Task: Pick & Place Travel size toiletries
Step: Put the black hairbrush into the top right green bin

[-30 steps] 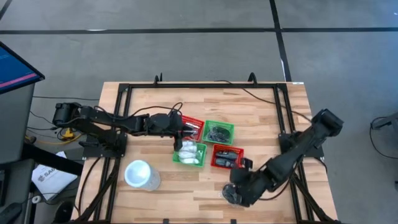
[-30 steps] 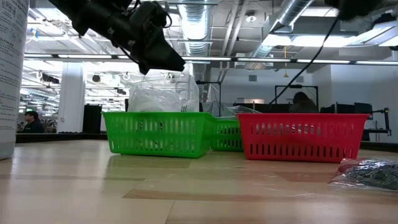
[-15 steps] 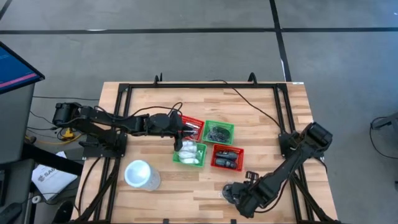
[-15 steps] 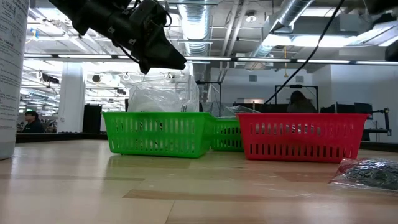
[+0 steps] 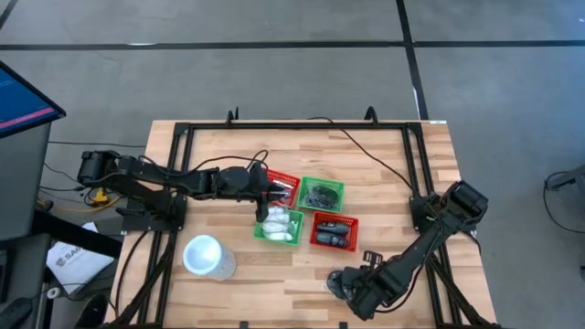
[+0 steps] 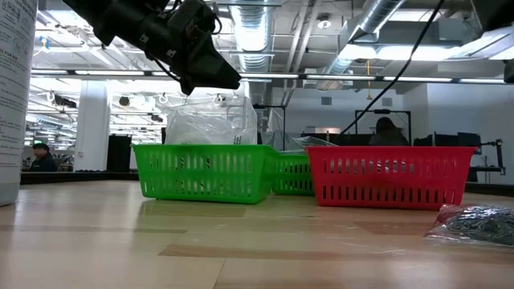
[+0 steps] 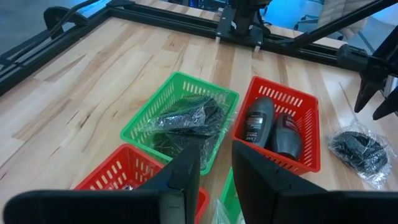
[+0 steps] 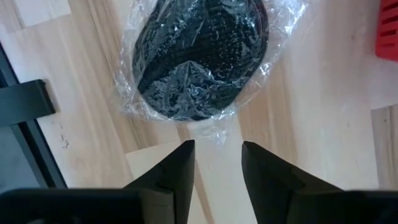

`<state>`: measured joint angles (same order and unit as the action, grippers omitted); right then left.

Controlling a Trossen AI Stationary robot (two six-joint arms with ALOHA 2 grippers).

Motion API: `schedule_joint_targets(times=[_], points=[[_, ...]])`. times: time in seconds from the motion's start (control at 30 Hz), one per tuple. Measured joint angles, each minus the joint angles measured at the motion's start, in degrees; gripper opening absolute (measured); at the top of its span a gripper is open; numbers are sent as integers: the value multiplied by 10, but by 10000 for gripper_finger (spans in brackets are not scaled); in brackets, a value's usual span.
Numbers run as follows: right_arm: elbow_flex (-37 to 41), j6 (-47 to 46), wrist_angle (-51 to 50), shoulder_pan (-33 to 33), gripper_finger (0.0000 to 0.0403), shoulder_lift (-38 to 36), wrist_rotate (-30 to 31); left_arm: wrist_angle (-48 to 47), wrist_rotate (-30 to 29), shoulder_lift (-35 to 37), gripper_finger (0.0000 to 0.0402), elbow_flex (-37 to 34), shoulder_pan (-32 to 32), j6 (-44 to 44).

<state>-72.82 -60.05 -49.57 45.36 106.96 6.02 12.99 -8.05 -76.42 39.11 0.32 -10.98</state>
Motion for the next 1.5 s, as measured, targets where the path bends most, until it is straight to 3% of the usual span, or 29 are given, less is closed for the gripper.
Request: schedule_joint_targets(times=[0.4, 1.5], points=[[0, 0, 5, 1, 139, 21, -1, 0, 0, 0, 85, 0, 0, 0], [0, 52, 64, -13, 122, 50, 7, 0, 0, 0, 85, 0, 0, 0]])
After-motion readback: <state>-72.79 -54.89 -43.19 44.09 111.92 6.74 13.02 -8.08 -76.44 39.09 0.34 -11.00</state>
